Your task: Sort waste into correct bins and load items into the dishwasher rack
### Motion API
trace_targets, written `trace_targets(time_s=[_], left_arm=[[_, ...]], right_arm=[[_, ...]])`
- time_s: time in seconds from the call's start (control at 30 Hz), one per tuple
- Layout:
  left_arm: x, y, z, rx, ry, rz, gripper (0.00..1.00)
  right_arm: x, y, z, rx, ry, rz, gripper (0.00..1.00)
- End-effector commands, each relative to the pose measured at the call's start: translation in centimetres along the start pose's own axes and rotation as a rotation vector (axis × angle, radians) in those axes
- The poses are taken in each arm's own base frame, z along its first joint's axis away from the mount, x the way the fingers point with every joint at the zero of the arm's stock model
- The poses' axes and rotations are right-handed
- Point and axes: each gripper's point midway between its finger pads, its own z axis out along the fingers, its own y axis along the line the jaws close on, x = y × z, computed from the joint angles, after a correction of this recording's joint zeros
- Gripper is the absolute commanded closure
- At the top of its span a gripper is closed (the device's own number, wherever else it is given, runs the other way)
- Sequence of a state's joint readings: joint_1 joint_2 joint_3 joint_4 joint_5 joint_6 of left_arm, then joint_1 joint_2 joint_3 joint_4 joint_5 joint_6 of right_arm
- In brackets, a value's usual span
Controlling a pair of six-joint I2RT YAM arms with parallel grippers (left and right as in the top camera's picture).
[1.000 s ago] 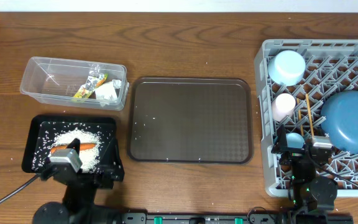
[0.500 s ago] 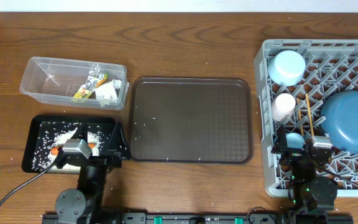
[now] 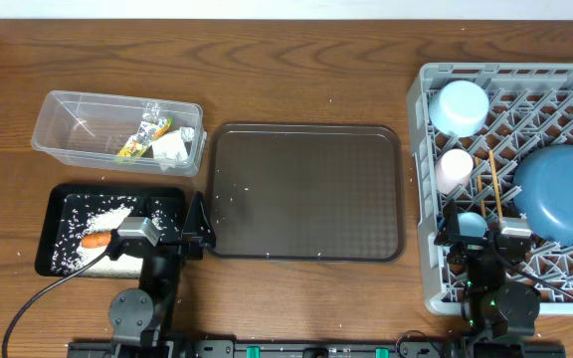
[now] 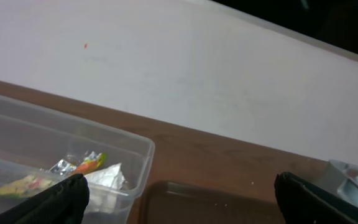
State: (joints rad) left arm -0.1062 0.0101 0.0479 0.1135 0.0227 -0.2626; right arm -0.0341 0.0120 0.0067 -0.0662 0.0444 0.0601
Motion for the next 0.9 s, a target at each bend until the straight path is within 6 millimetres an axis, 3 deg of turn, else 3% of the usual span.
trace_targets(time_s=[0.0, 0.27, 0.47, 0.87], left_arm=[[0.7, 1.1, 0.1, -0.034, 0.0, 0.001, 0.02], [2.6, 2.6, 0.0, -0.078, 0.069, 0.003, 0.02], [5.4, 3.8, -0.5, -0.118, 0.19, 0.112, 0.02], [6.0, 2.0, -0.4, -0.017, 0.214, 0.348, 0.02]], right_arm=[[0.0, 0.4, 0.0, -0.013, -0.002, 0.009, 0.01], [0.0, 0.4, 0.0, -0.013, -0.002, 0.009, 0.01], [0.0, 0.4, 0.0, -0.013, -0.002, 0.009, 0.01], [0.0, 0.4, 0.0, -0.013, -0.002, 0.009, 0.01]])
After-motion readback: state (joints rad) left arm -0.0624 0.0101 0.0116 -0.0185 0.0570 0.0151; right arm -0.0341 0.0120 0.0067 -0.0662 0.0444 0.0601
